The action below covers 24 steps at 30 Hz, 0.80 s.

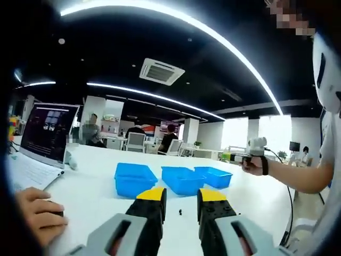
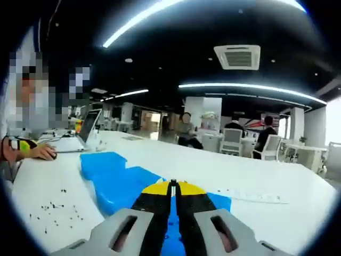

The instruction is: Pick up the resistors one by one and place each resistor into its matching bin, sorting the parts by color and model until every resistor is separated into the correct bin for its type

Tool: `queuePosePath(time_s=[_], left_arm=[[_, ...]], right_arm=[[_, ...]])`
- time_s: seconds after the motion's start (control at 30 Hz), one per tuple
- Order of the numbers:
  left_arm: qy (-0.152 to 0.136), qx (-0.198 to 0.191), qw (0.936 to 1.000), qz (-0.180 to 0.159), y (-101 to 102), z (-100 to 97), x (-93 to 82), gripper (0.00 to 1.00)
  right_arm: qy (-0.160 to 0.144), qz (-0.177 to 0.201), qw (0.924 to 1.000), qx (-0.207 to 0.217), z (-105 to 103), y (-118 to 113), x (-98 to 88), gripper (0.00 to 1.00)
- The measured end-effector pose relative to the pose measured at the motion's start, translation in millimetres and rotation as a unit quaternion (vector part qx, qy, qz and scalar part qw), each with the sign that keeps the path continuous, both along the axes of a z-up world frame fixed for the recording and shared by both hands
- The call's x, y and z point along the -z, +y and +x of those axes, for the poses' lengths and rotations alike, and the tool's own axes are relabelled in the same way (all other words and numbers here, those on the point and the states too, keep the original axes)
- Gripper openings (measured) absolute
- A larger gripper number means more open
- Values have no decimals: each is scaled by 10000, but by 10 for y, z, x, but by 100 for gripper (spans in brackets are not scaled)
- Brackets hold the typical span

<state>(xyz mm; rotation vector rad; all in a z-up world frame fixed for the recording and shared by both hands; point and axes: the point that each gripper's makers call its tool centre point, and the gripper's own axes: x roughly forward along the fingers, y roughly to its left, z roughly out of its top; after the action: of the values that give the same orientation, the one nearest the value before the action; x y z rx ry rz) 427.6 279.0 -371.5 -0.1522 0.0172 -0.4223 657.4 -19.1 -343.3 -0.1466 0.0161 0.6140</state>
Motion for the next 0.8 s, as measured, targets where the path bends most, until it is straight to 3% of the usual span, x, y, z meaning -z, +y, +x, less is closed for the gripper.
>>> queuePosePath(time_s=[0.3, 0.47, 0.8], left_arm=[[13, -76, 10000, 23, 87, -38, -5, 25], [4, -92, 10000, -3, 113, -39, -12, 25], [6, -79, 9999, -67, 127, -67, 12, 25]], right_arm=[[187, 110, 9997, 136, 39, -12, 121, 7], [243, 274, 9988, 319, 80, -68, 102, 29], [192, 199, 9993, 269, 63, -56, 55, 24]])
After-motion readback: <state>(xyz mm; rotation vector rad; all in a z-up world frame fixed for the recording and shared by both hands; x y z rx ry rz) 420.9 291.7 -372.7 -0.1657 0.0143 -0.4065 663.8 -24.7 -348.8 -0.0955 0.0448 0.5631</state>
